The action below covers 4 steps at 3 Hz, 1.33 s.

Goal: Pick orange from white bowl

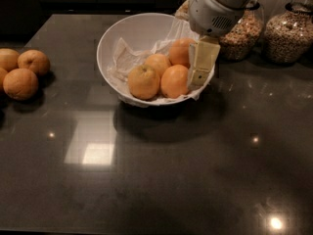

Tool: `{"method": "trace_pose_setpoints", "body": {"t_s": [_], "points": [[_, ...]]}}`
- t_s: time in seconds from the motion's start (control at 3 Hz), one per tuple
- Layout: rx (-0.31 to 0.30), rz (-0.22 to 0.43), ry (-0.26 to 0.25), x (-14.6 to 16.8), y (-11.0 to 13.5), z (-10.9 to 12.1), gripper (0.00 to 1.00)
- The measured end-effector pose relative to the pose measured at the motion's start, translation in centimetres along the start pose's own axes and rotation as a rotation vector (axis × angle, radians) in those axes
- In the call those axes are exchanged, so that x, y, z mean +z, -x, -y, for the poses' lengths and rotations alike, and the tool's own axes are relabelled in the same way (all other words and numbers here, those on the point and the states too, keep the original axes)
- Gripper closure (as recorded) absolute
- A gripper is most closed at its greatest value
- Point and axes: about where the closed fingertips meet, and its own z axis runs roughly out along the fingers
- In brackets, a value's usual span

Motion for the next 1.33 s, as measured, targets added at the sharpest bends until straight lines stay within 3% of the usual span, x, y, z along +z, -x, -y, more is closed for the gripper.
{"method": "trace_pose_setpoints", "body": {"t_s": [0.67,1.0,1.33], "points": [[-0.077,0.040,0.019,1.6,1.9,1.0,0.14],[-0.109,0.090,0.048,2.7,3.4,1.0,0.17],[-0.098,0.171,0.072,4.1,4.4,1.5,0.13]]}}
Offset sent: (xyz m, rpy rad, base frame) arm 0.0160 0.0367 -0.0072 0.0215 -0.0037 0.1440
